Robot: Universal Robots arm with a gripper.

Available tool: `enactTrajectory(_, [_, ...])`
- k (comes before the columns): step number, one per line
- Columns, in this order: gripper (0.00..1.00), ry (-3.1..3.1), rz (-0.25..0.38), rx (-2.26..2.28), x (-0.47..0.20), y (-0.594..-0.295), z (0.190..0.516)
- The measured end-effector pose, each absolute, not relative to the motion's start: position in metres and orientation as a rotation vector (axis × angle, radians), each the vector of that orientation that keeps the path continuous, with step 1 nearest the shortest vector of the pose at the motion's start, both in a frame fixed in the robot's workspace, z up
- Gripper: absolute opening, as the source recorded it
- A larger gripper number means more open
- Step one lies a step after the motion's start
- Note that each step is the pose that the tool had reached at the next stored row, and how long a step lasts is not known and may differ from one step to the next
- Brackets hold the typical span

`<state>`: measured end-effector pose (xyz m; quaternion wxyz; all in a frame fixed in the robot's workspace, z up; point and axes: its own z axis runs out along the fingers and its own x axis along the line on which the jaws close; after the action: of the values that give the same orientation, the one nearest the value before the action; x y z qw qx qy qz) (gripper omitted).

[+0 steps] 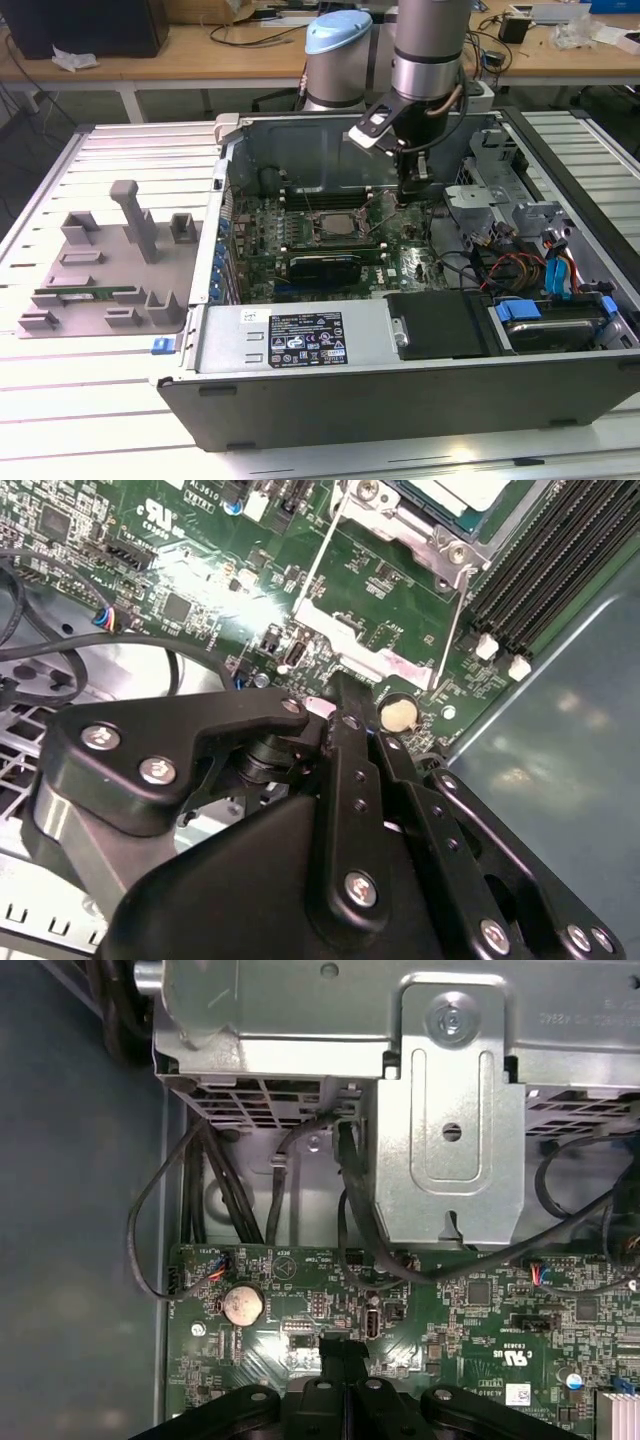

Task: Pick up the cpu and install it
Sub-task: 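Close the cpu cover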

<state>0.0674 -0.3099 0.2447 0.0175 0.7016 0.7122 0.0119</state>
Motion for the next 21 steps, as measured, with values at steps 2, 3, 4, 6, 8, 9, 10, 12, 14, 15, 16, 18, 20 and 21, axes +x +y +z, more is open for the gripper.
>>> enactTrajectory(2, [0.11, 2.213, 0.037, 2.18, 0.066, -0.31, 0.244])
enactTrajectory(3, [0.11, 2.213, 0.037, 2.18, 0.066, -0.309, 0.244])
enactTrajectory(4, [0.11, 2.213, 0.037, 2.18, 0.066, -0.309, 0.244])
enactTrajectory(6, [0.11, 2.213, 0.037, 2.18, 0.065, -0.309, 0.244])
enactTrajectory(8, [0.11, 2.213, 0.037, 2.18, 0.062, -0.309, 0.244])
enactTrajectory(9, [0.11, 2.213, 0.037, 2.18, 0.06, -0.309, 0.244])
enactTrajectory(10, [0.11, 2.213, 0.037, 2.18, 0.059, -0.309, 0.244])
enactTrajectory(12, [0.11, 2.213, 0.037, 2.18, 0.056, -0.309, 0.244])
enactTrajectory(14, [0.11, 2.213, 0.037, 2.18, 0.053, -0.309, 0.244])
enactTrajectory(15, [0.11, 2.213, 0.037, 2.18, 0.05, -0.309, 0.244])
enactTrajectory(16, [0.11, 2.213, 0.037, 2.18, 0.049, -0.309, 0.244])
enactTrajectory(18, [0.11, 2.213, 0.037, 2.18, 0.044, -0.309, 0.244])
enactTrajectory(20, [0.11, 2.212, 0.037, 2.181, 0.035, -0.309, 0.244])
enactTrajectory(21, [0.11, 2.211, 0.037, 2.182, 0.033, -0.309, 0.244])
